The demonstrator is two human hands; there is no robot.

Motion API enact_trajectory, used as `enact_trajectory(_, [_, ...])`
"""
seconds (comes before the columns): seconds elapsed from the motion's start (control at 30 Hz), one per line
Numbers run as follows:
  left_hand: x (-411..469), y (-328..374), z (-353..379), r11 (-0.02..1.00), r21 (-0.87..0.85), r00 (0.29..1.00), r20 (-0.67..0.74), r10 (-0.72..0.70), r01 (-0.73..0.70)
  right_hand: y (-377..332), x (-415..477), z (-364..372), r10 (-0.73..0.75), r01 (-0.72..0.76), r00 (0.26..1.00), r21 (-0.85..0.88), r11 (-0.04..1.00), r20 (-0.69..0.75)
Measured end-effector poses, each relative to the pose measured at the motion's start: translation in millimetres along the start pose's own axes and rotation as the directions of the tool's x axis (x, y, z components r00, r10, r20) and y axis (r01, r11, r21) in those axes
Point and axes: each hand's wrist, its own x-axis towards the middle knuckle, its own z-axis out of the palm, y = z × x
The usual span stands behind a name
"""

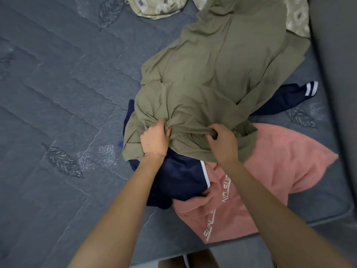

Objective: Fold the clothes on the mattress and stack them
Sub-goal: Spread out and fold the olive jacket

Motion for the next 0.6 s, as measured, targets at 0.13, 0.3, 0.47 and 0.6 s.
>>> enact_trajectory(0.13, [-20, 5, -35, 0.99, -0.141, 1.0, 0.004, 0.03, -0.029, -27, -26, -24, -0.001, -0.007, 0.996, 0.095, 0.995, 0.085])
enact_trajectory(0.3, [-53, 23, -101, 0.928, -0.365, 0.997, -0.008, 0.075, -0.072, -83, -65, -71, -0.031, -0.012, 0.987, 0.268, 0.963, 0.158])
enact_trajectory(0.47, [-81, 44, -186, 0.849, -0.527, 0.999, 0.0, 0.04, -0.034, -142, -102, -131, -0.114, 0.089, 0.991, 0.291, 0.953, 0.068])
enact_trajectory(0.6, [-106, 62, -256, 0.792, -0.607, 0.993, -0.117, 0.003, -0.074, -195, -131, -164, -0.157, 0.157, 0.987, 0.352, 0.923, -0.03])
